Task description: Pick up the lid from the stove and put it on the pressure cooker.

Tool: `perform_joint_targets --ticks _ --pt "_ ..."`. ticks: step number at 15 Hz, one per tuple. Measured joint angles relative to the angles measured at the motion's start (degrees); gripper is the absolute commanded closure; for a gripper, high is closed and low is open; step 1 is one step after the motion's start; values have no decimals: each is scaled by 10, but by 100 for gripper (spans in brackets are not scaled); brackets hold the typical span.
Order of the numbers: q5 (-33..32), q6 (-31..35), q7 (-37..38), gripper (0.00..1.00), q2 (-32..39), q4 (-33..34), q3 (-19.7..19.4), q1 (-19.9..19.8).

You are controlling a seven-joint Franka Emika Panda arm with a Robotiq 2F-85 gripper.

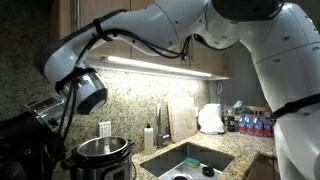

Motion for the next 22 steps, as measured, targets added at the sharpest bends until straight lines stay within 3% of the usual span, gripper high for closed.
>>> perform_joint_targets --ticks 6,12,22 --pt "152 43 -75 97 -79 -93 -13 1" --pt "346 153 -151 97 -163 -168 -15 16" --pt "650 337 -319 97 -255 -200 7 15"
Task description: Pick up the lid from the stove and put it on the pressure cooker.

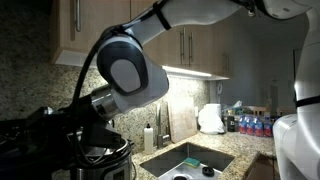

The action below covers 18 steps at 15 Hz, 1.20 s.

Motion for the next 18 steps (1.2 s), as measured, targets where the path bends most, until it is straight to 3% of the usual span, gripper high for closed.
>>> perform_joint_targets --ticks 3,4,11,12,15,18 --pt "32 20 -28 97 -6 0 7 -9" --pt "41 25 -32 90 -6 0 10 -11" --pt "40 27 -32 90 17 -4 10 -11" --pt "40 27 -32 97 17 -4 10 -11" --pt "40 27 -32 97 22 -7 10 -10" --pt "89 18 -42 97 17 -10 13 -33"
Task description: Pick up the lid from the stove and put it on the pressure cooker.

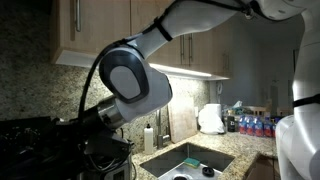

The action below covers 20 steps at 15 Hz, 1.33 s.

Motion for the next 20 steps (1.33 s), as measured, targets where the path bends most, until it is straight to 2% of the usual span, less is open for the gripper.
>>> perform_joint_targets --ticks 4,6,8,12,14,20 --pt "-9 -13 63 97 -50 -17 9 -70" --pt "-9 -16 105 97 -85 -35 30 -117" --pt "-10 -27 161 97 -126 -60 71 -180" --pt "-11 -54 306 97 -224 -117 186 -317" --pt "-11 -54 382 97 -274 -137 228 -359" --pt "-11 -41 607 97 -419 -146 333 -442"
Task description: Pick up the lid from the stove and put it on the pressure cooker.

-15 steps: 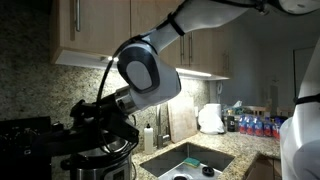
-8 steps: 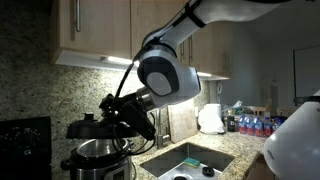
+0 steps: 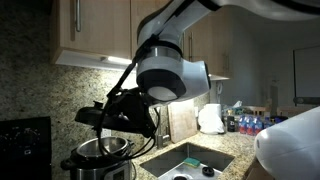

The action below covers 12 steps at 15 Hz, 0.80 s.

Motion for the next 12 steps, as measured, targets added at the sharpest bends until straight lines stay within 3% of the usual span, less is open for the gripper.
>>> perform_joint_targets --ticks 3,12 --pt "-2 0 106 97 -58 0 38 -36" --pt "-4 10 267 97 -83 -40 15 -36"
